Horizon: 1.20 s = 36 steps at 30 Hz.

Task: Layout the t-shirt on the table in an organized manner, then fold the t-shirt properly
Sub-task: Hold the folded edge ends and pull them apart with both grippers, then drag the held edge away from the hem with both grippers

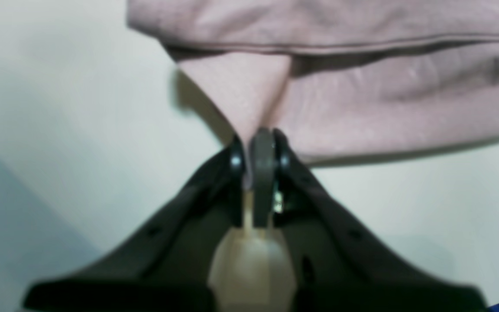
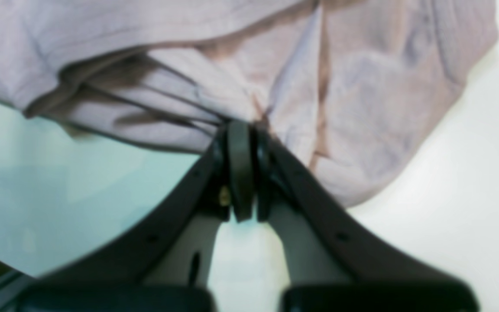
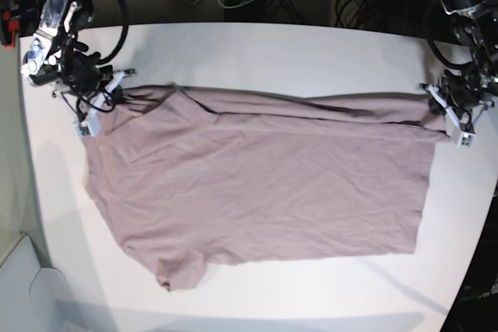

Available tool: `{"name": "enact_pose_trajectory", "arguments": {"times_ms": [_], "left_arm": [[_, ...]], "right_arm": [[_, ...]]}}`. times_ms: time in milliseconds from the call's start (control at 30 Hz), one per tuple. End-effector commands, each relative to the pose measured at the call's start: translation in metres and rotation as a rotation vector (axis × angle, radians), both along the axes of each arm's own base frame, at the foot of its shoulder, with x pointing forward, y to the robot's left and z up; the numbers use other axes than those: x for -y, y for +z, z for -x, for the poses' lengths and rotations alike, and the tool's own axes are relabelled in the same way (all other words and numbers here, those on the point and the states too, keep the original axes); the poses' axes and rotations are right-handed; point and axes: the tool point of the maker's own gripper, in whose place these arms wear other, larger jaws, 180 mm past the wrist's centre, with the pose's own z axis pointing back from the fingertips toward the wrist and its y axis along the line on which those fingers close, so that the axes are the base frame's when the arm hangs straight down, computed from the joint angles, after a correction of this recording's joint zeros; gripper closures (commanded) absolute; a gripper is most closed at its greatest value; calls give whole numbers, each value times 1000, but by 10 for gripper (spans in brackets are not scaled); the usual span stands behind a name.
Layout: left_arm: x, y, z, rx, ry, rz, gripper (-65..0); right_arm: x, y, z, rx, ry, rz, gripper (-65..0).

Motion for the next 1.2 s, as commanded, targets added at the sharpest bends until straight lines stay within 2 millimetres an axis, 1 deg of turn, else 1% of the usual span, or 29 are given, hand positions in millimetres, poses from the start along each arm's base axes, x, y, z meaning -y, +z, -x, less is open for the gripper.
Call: {"name": "enact_pose_trajectory", "arguments": {"times_ms": [0,67,133,300,433,533,600,667,867,933,1000,1133,1167], "left_arm": [[-9,16,-11,47,1,-24,-1],[-9,17,-12,51,-1,-27,-1],[-10,18,-12,52,0,-29,-1],[-11,23,-20,69,2,-31,-1],[-11,23,-19,67,2,-31,-1],[-11,23,-18,66,2,-31,-1],[-16,24,-17,62,2,-42,-1],[-19,22,-11,48,2,-46,-1],[-20,19,-6,36,3,-48,-1],[-20,14,3,15,2,-49,-1],[-20,12,6,7,2,-49,-1],[-20,9,10,-3,1,-50,-1],[-20,13,8,8,-1,-55,-1]], "right_arm": [[12,12,-10,38,1,31,0],[19,15,-10,37,2,48,0],[22,21,-13,56,0,60,0],[23,51,-19,138,20,121,0],[22,55,-12,140,31,139,0],[22,49,-4,118,33,139,0],[22,47,-2,113,33,138,0],[22,44,3,100,33,137,0],[21,39,11,80,36,135,0],[21,38,12,77,38,135,0],[21,35,18,63,39,135,0],[20,47,15,96,47,155,0],[20,52,12,114,50,162,0]]}}
